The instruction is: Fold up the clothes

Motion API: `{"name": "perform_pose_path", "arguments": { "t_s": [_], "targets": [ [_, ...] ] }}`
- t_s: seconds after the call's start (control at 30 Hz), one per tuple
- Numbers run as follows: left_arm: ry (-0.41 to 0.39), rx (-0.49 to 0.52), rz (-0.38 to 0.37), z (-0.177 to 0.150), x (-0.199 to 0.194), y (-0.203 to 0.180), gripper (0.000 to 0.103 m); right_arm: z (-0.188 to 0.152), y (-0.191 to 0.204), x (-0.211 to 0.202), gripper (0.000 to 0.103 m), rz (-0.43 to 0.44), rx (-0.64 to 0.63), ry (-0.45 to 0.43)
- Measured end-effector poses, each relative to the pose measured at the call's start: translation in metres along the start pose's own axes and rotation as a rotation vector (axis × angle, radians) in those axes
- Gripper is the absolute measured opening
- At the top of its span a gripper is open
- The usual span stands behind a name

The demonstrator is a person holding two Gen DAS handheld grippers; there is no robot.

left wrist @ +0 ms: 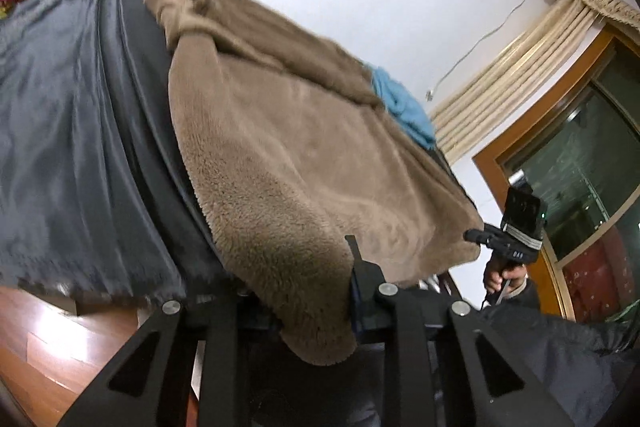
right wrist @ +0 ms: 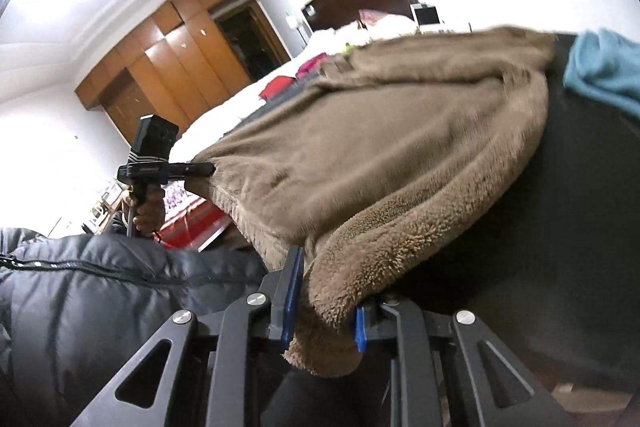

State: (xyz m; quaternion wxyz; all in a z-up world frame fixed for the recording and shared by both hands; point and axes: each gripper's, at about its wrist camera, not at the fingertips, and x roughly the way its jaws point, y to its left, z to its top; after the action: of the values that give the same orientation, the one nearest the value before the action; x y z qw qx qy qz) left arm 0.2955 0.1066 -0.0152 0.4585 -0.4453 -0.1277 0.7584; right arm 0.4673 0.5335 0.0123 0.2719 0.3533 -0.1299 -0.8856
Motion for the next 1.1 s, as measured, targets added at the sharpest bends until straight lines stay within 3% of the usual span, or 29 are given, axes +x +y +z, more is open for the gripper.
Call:
{"name": "perform_pose_path", "arguments": {
  "t_s": [0.17, 0.53, 0.83, 1.1],
  "targets": [
    [-0.076, 0.004, 0.017, 0.014, -0.017, -0.005, 0.028, 0.021, 0.007, -0.014, 0.023, 0.001, -0.043, -0.118],
    [-0.227, 0.029, 0.042, 0.065, -0.048, -0.013, 0.028, 0.074, 0.027, -0.045, 0.023, -0.243, -0.174, -0.328],
    [-0.294, -0.013, 0.062, 0.15, -0.028, -0.012, 0.028, 0.137, 0.013, -0.052, 0.023, -0.461, -0.189, -0.423],
    [-0.314, -0.028, 0.077, 0.239, 0.004, -0.01, 0.028, 0.204, -0.036, -0.033, 0.023, -0.547, -0.123, -0.443]
  ]
}}
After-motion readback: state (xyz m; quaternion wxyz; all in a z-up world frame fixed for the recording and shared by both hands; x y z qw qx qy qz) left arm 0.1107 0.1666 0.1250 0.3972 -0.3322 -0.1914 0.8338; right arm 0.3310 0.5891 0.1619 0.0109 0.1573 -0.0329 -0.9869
